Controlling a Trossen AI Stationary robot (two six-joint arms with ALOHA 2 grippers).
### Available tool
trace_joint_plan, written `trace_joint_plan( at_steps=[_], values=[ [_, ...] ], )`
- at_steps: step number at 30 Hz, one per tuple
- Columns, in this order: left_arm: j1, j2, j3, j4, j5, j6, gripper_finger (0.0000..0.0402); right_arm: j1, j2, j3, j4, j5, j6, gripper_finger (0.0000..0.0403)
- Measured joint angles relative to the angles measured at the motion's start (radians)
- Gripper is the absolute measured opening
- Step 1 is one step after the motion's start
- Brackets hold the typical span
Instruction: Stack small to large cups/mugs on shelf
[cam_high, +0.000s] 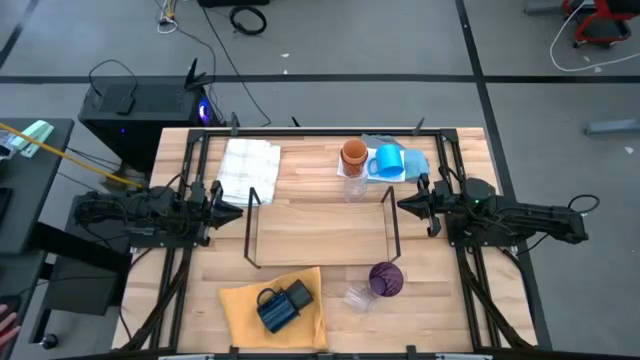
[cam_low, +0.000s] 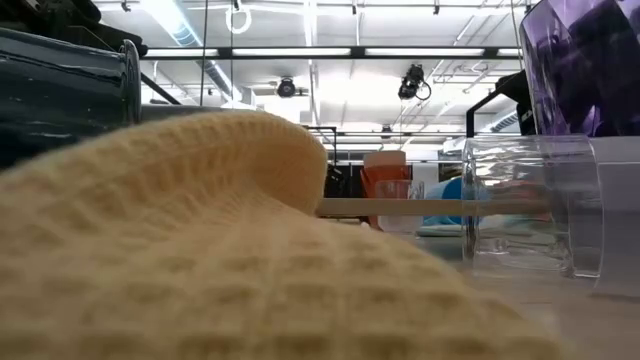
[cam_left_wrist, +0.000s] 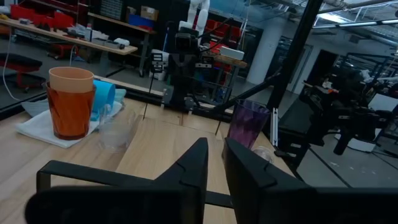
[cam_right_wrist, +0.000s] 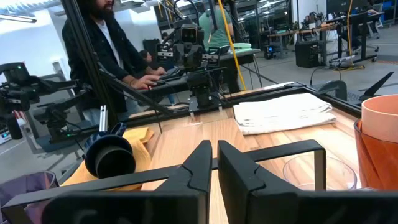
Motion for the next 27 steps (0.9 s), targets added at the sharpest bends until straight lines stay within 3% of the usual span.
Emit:
trace_joint_plan(
  at_steps=[27],
  values=[
    [0.000,0.000,0.000,0.000,0.000,-0.001,0.0054,0.000,0.000,0.000,0.000,0.000,0.000,0.0034]
  ],
)
